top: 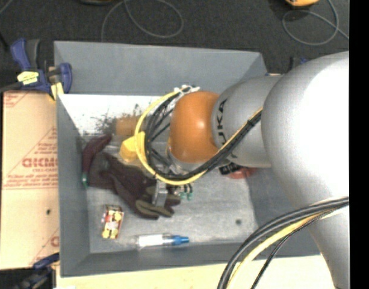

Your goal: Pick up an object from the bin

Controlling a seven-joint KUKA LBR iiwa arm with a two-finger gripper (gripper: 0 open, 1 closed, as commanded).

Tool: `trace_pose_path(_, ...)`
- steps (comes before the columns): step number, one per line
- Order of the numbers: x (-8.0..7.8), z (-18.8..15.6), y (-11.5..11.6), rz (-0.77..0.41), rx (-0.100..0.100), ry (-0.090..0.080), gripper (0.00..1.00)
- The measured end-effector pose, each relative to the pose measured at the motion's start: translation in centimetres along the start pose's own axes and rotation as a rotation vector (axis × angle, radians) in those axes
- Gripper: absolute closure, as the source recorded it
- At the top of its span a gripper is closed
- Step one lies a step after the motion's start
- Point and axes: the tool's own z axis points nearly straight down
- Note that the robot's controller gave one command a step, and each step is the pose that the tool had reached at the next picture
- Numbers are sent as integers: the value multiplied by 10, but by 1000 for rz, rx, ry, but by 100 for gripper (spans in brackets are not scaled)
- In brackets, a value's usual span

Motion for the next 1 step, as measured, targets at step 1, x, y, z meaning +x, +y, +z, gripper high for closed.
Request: trace_pose_path(1,-4,-129,-6,12,0,-3,100)
